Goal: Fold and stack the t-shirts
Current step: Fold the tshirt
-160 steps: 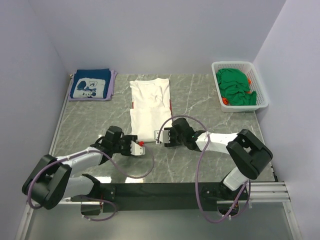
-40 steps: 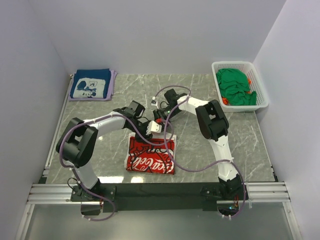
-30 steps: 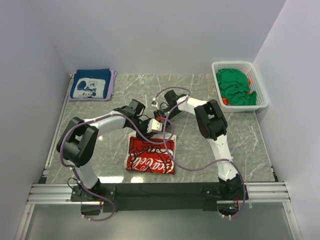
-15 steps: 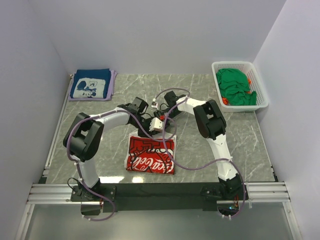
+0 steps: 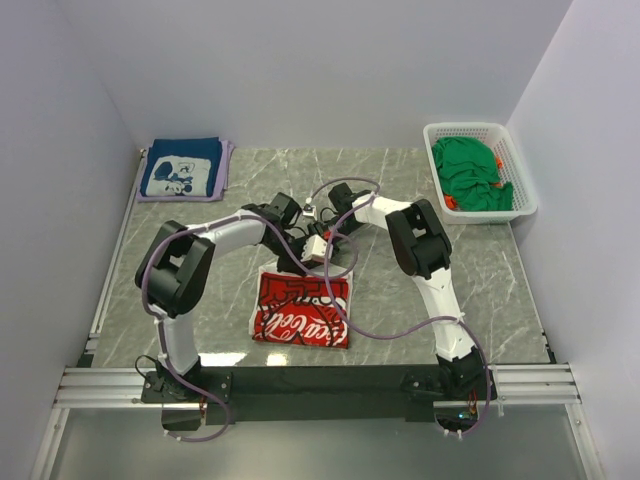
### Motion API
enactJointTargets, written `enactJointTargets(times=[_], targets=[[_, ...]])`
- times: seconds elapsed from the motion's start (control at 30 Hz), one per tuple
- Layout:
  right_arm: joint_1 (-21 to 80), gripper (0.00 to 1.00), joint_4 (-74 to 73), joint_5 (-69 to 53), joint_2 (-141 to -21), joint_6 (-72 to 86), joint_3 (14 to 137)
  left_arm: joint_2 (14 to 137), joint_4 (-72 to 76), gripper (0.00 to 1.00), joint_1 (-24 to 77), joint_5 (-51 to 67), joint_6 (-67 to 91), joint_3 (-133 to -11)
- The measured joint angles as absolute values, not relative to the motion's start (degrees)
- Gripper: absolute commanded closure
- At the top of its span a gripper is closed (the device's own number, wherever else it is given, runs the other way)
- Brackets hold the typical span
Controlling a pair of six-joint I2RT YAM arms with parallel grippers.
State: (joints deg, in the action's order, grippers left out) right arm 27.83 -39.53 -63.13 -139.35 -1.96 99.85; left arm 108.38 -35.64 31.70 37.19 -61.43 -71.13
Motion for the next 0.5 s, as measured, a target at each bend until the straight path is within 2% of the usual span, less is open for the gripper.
enactJointTargets(times=[0.03,0.3,0.5], targets=[[27.83,0.91,-39.53,-63.16,-139.39,-1.93,99.88,108.75,-36.01,0.99,31.70,37.19,-61.19,-71.66],[27.75,0.92,-39.59,-64.23,-139.94,-1.83,100.09,106.67,-35.88,0.99,31.79,37.56,-60.77,-70.81],[27.77,0.93,-39.53,-65.06,-140.27,-1.50,100.09,95.07,-33.19,0.99,32.84,37.69,-60.47,-67.70]])
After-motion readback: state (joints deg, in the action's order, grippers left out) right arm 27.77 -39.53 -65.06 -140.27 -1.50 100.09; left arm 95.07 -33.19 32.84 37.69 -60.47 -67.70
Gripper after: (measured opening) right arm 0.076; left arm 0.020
